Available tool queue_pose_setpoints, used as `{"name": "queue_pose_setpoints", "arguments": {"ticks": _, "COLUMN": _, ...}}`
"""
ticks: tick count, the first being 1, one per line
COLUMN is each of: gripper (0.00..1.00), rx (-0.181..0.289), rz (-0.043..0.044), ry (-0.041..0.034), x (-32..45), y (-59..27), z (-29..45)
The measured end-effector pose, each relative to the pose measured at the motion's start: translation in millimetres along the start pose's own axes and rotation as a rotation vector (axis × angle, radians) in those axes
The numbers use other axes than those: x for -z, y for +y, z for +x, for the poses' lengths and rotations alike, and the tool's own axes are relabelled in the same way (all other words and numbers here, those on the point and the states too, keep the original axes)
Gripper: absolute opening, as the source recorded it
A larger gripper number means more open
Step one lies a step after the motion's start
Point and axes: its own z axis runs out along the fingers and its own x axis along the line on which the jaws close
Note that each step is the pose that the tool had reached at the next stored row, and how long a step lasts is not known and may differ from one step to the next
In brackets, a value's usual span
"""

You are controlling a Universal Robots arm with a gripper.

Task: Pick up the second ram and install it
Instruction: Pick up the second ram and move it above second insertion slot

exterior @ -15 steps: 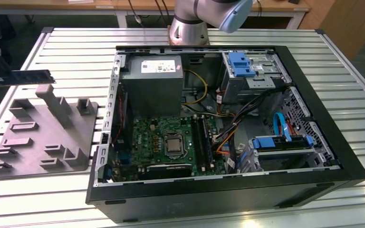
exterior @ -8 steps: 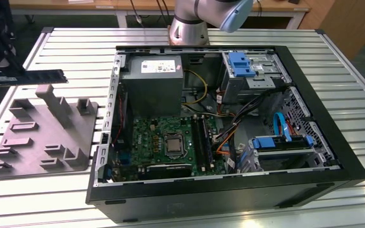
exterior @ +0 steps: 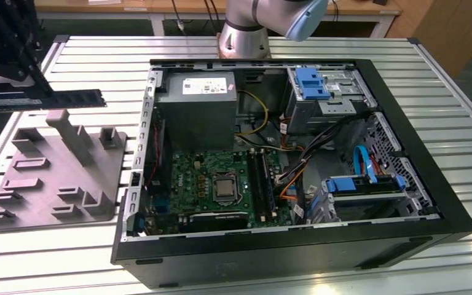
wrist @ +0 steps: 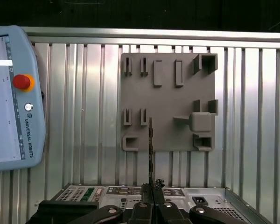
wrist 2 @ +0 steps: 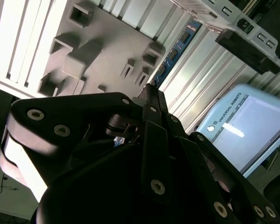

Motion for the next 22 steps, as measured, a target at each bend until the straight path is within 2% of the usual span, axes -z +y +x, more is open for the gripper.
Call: {"name": "queue_pose_setpoints", "arguments": {"ticks": 22, "gripper": 0.11, "rx": 0.0, "rz": 0.0, "ry": -0.0001, "x": 0.0, "y": -56.8, "z": 0.5}}
